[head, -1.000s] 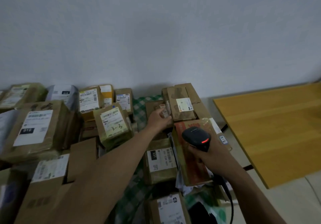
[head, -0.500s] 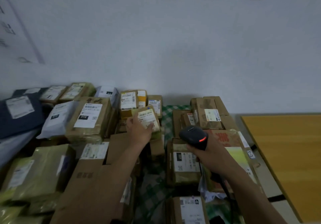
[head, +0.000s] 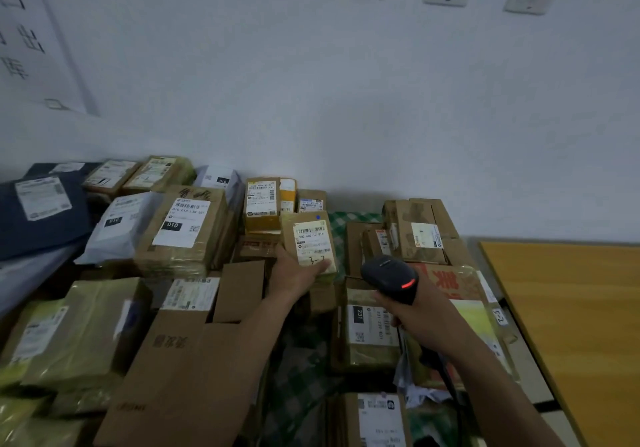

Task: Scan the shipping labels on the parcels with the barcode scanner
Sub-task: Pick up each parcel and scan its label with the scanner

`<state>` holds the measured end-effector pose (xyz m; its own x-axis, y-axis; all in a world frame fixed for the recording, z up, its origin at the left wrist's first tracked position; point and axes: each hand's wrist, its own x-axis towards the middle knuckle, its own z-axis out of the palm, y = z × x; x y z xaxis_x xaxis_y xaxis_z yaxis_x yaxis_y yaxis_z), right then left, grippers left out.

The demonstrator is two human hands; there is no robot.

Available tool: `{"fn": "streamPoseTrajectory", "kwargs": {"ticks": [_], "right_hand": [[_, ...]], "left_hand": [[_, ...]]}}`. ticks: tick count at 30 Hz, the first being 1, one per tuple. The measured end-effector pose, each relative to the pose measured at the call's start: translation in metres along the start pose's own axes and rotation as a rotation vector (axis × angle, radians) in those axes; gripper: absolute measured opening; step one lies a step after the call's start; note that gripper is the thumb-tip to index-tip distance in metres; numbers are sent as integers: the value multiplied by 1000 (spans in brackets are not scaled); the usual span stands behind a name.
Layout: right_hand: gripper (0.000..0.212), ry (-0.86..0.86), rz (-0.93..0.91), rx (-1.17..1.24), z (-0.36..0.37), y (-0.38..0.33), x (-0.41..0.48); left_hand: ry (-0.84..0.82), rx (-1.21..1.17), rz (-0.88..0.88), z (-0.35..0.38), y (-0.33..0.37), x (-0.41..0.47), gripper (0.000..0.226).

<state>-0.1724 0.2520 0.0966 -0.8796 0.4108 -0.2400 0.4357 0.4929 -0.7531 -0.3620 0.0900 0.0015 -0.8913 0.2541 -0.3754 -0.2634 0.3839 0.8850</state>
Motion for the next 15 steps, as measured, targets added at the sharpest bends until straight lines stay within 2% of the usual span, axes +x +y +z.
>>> {"fn": "streamPoseTrajectory", "kwargs": {"ticks": [8, 11, 13, 15], "right_hand": [[23, 49, -21, 87, 2, -8, 1], [36, 180, -36, 144, 2, -17, 1], [46, 260, -48, 198, 3, -24, -1], [47, 310, -62, 264, 0, -29, -7]], "left_hand": [[57, -199, 48, -5, 9, -34, 83], [-21, -256, 122, 8, 27, -70, 73], [-55, -318, 154, 17, 35, -92, 75], [-69, -368, 190, 24, 39, -109, 77]]}}
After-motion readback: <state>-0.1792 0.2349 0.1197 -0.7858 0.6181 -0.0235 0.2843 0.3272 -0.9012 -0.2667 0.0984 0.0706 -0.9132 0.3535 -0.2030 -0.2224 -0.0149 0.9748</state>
